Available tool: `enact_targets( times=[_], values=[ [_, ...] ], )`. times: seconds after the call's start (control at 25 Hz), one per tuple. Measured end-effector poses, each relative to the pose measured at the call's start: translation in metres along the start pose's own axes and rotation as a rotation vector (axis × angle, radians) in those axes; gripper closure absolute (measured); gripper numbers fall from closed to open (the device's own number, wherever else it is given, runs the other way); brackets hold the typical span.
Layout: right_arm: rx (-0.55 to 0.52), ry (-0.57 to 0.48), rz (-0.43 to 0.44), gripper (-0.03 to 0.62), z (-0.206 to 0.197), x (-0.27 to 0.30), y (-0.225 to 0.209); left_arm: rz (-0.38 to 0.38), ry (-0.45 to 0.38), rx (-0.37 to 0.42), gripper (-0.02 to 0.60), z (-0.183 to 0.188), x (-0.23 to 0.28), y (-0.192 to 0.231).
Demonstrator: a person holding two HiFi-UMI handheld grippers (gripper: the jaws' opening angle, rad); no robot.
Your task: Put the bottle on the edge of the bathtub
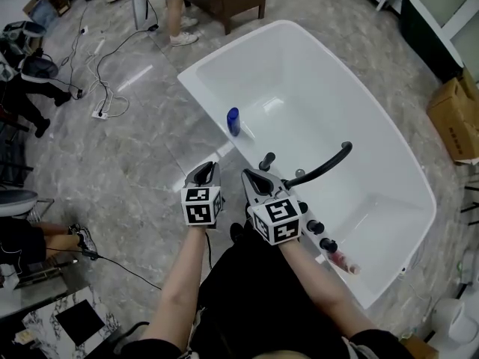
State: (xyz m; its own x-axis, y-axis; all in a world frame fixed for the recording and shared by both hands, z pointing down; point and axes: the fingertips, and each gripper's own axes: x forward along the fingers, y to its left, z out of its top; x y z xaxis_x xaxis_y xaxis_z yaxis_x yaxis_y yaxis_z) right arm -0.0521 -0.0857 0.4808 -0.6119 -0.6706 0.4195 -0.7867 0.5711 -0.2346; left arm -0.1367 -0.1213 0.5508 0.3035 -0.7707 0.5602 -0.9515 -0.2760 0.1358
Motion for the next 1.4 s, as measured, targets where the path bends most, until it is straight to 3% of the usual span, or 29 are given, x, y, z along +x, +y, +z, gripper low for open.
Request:
enact_targets(
  times=[0.52, 1.4],
  values=[
    [-0.024, 0.043, -0.003, 0.591, -0.034, -0.011, 0.009, 0.019, -0.047, -0.034, 0.575, -0.009, -0.049, 0.002],
    [-0.018, 0.045, 0.001, 0.591, -0.046, -0.021, 0.026, 0.047, -0.084, -0.073, 0.575, -0.028, -0.104, 0.017]
  ],
)
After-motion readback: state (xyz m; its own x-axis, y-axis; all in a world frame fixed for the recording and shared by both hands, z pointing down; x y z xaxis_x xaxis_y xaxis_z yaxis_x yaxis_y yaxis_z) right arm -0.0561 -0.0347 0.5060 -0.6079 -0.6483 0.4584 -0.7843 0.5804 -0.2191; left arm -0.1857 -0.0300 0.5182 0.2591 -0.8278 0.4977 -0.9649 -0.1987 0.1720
